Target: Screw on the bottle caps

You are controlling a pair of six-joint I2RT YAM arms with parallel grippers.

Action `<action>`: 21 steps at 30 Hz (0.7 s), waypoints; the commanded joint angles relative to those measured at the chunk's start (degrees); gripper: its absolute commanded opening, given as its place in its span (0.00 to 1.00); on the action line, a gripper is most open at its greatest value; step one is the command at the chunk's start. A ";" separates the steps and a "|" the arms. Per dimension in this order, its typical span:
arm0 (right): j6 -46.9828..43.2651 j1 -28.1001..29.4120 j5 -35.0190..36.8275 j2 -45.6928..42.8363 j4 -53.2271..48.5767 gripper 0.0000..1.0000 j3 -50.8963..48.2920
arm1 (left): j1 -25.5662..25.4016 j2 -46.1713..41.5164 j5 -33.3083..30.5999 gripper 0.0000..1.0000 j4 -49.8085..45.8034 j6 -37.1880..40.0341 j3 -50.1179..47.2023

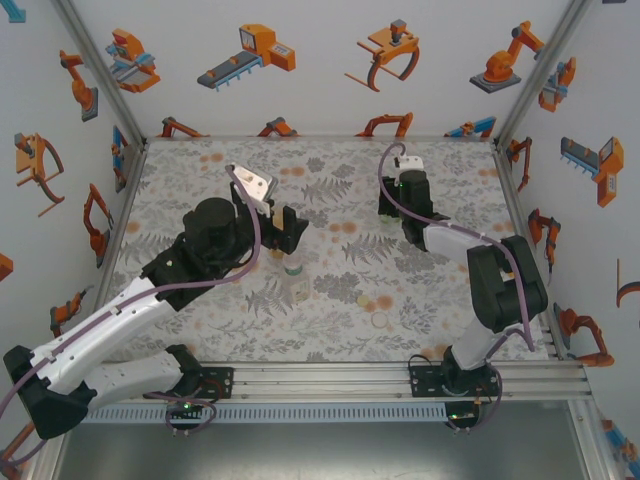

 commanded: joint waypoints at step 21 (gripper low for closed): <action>0.02 -0.42 -0.85 -6.44 -8.68 0.70 5.07 | 1.65 -1.91 0.86 0.80 -0.08 -2.72 0.20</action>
